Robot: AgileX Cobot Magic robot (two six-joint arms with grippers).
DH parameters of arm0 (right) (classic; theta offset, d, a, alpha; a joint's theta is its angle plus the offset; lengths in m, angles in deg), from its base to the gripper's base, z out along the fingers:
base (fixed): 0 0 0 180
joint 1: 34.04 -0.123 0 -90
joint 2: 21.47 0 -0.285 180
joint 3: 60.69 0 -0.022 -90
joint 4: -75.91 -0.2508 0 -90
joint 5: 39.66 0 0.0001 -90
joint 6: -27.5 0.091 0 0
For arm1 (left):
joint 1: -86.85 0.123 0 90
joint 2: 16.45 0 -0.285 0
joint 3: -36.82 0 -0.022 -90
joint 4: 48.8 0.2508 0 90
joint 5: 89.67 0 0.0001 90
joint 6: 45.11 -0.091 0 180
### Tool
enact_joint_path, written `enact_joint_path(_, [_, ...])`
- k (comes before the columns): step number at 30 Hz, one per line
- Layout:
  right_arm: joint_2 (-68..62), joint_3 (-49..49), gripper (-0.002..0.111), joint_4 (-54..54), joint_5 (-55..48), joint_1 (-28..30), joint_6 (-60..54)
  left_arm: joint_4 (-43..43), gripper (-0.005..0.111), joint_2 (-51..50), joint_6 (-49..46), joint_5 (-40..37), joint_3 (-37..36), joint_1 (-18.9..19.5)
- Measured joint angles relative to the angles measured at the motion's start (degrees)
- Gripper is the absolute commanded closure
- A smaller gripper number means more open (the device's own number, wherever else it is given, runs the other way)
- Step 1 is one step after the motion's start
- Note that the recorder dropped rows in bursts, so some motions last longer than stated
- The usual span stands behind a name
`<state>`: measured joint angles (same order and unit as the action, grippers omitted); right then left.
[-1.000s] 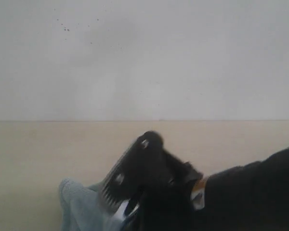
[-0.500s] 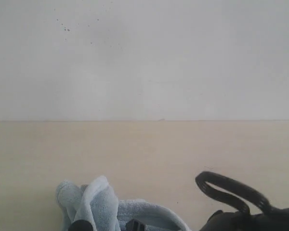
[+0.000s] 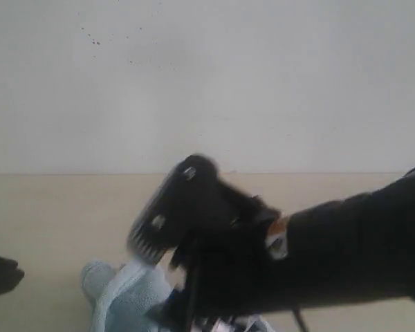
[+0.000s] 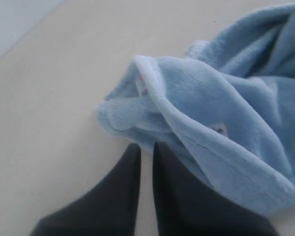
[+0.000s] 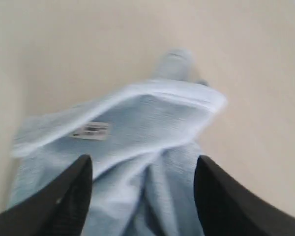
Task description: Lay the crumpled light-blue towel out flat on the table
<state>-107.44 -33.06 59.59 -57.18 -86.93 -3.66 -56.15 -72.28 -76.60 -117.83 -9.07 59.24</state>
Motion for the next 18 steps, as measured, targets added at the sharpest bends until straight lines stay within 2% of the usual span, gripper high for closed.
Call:
enact_joint_path(2, [0.36, -0.09, 0.050, 0.90, 0.25, 7.15, 6.28, -0.58, 0.071, 0.00, -1.43, -1.78, -1.17, -1.95])
enact_joint_path(3, [0.36, -0.09, 0.050, 1.02, 0.25, 9.96, 9.01, -0.82, 0.059, 0.00, -2.17, -2.34, -2.24, -2.97])
enact_joint_path(5, [0.36, -0.09, 0.050, 1.34, -0.28, 16.20, 15.10, -0.93, 0.041, 0.00, -3.09, -2.73, -4.60, -4.66])
enact_joint_path(7, [0.36, -0.09, 0.050, 1.34, -1.31, 20.17, 18.61, -1.65, 0.030, 0.00, -3.58, -2.02, -7.53, -6.22])
enact_joint_path(10, [0.36, -0.09, 0.050, 1.34, -2.73, 22.78, 21.00, -5.45, 0.028, 0.00, -3.85, 2.53, -11.21, -7.59])
enact_joint_path(14, [0.36, -0.09, 0.050, 0.14, -3.35, 23.13, 21.41, -10.47, 0.028, 0.00, -5.88, 5.77, -13.39, -7.99])
enact_joint_path(17, [0.36, -0.09, 0.050, -0.37, -3.23, 23.13, 21.41, -11.61, 0.028, 0.00, -9.40, 6.12, -14.04, -8.10])
enact_joint_path(18, [0.36, -0.09, 0.050, -0.51, -2.81, 23.13, 21.41, -12.88, 0.028, -0.56, -13.75, 6.21, -14.18, -8.21])
